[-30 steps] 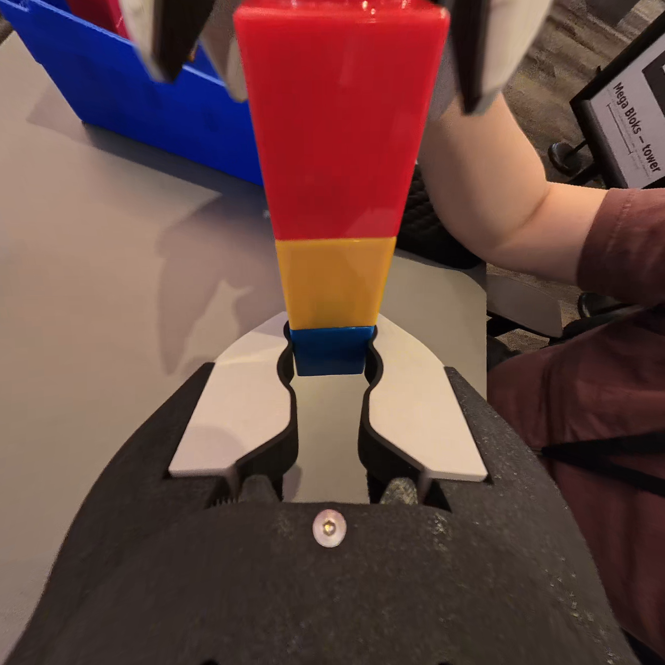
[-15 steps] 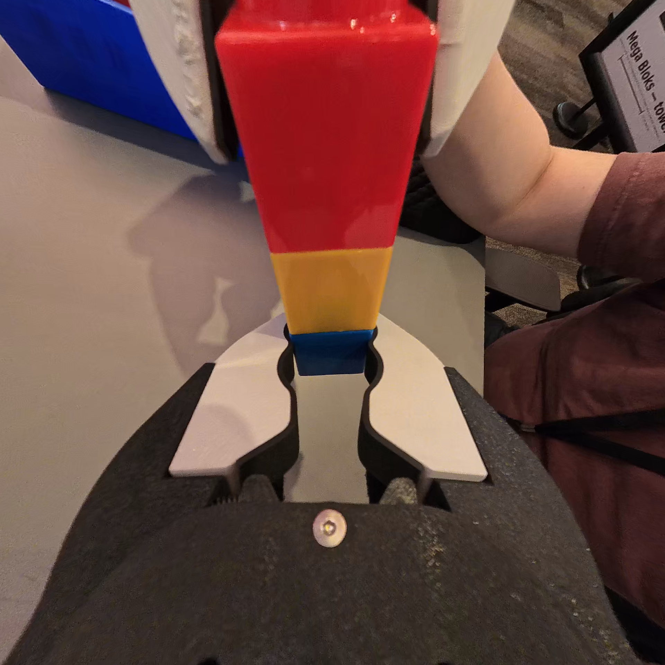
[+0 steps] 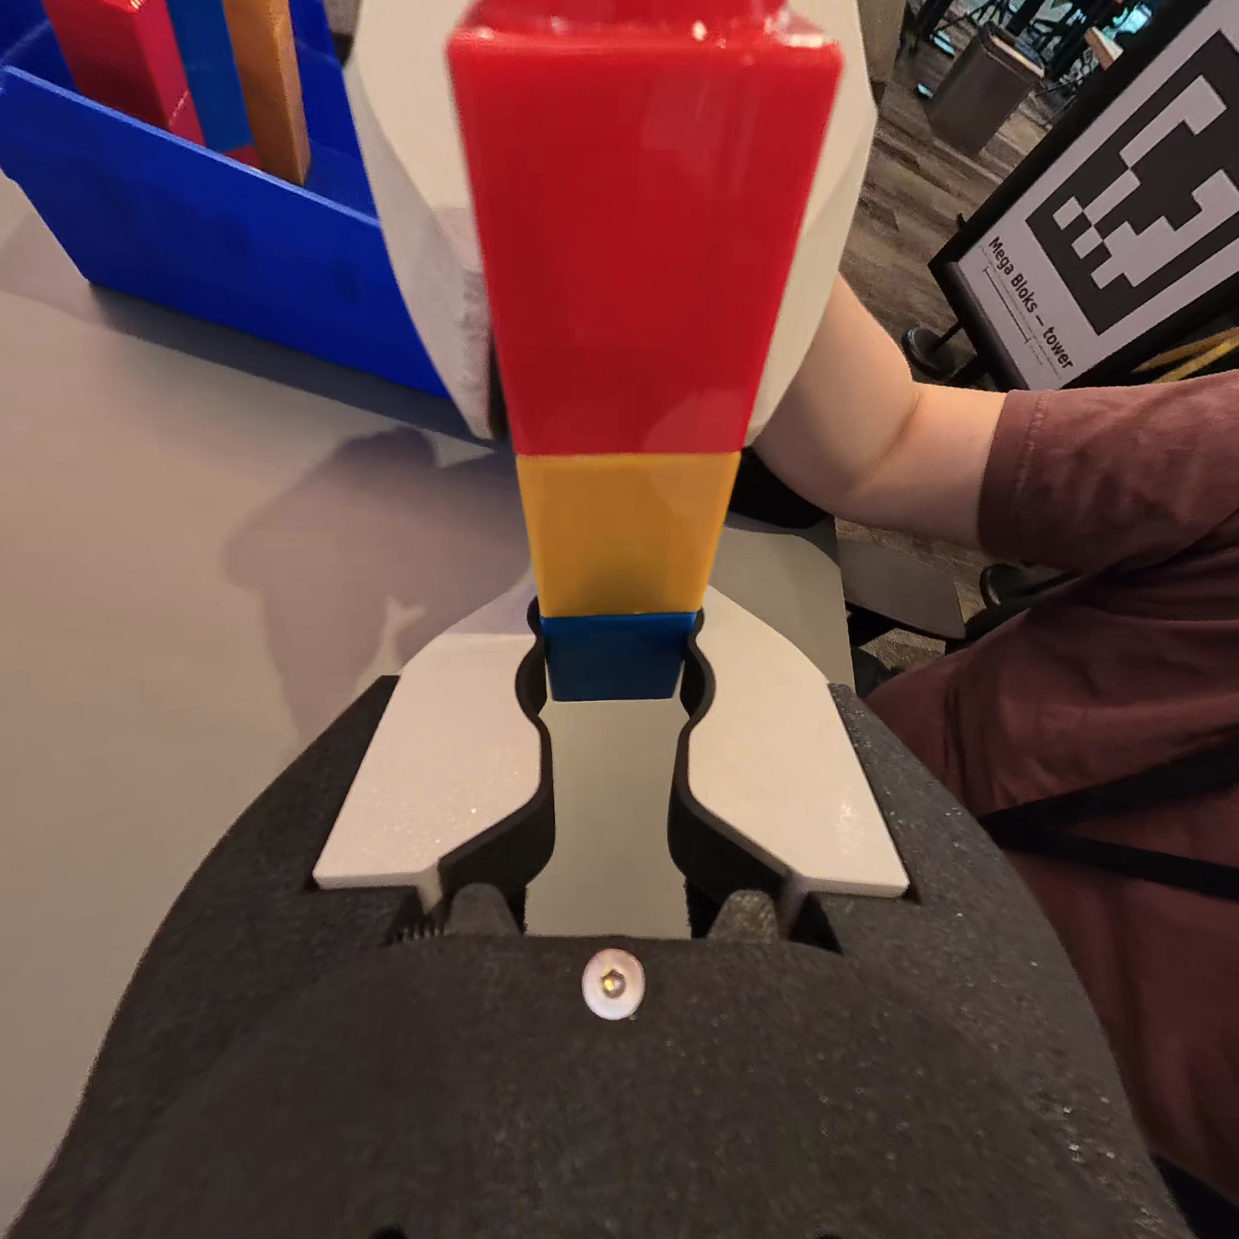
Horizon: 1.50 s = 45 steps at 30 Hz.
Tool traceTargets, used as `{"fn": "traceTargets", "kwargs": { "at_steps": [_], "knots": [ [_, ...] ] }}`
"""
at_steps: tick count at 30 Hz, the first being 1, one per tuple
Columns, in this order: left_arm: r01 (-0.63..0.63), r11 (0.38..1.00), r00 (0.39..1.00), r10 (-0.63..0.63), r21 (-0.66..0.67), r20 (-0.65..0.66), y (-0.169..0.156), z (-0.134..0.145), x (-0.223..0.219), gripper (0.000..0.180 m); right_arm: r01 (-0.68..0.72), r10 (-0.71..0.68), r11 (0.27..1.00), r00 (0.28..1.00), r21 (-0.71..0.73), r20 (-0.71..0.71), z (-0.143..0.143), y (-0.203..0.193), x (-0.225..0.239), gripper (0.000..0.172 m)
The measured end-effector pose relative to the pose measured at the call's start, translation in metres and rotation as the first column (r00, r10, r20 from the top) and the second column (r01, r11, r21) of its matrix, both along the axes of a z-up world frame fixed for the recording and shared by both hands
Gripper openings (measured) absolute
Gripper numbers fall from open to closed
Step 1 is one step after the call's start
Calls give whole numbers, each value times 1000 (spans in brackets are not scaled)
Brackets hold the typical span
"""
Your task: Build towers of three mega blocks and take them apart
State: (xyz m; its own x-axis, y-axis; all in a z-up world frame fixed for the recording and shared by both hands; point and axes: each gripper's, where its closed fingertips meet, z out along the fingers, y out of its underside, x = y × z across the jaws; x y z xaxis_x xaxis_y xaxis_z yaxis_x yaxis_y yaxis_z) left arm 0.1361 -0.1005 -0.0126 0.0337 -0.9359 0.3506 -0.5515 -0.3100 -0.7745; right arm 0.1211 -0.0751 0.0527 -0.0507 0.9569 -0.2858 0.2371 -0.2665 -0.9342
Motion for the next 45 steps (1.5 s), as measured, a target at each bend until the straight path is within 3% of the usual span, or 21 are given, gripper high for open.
{"fn": "traceTargets", "kwargs": {
  "at_steps": [3,5,7,8,10,11,12,13,16,20,24,28,37,40,45],
  "knots": [
    [-43,999,997,44,-19,56,6,11,0,65,78,-84,993,995,93,61,1,7,7,37],
    [-83,996,992,82,14,95,15,21,-6,66,134,-141,982,989,133,42,20,7,24,37],
    [-117,993,985,113,20,131,22,32,-15,68,352,-359,911,933,216,-5,46,27,62,37],
    [-132,991,980,128,21,150,25,38,-20,68,512,-520,820,853,255,-38,58,44,93,37],
    [-179,983,972,170,41,163,33,44,-30,66,757,-778,585,625,292,-62,65,73,163,37],
    [-200,978,969,189,58,159,37,45,-34,66,826,-858,480,512,296,-37,58,85,196,37],
    [-212,975,967,199,70,157,39,46,-37,66,861,-898,423,439,281,8,46,93,221,37],
    [-214,974,967,201,71,158,40,47,-39,66,871,-902,427,429,246,48,33,99,233,37],
    [-223,973,964,210,63,165,42,50,-42,65,840,-850,527,516,129,107,-9,117,236,37],
    [-238,968,963,225,73,148,46,48,-48,64,794,-798,594,560,131,224,-68,138,234,37],
    [-285,954,952,270,95,145,54,52,-61,63,712,-730,680,636,175,251,-97,138,224,37],
    [-333,937,936,316,101,155,64,59,-81,64,690,-715,696,640,197,282,-121,140,229,38],
    [-474,876,869,450,90,204,84,77,-140,66,606,-665,747,699,274,264,-140,134,223,39],
    [-555,824,830,540,109,140,95,69,-168,74,605,-650,760,713,238,263,-137,130,223,55],
    [-683,702,709,703,200,-47,110,40,-235,76,618,-664,748,690,243,288,-120,120,234,64]
  ]
}}
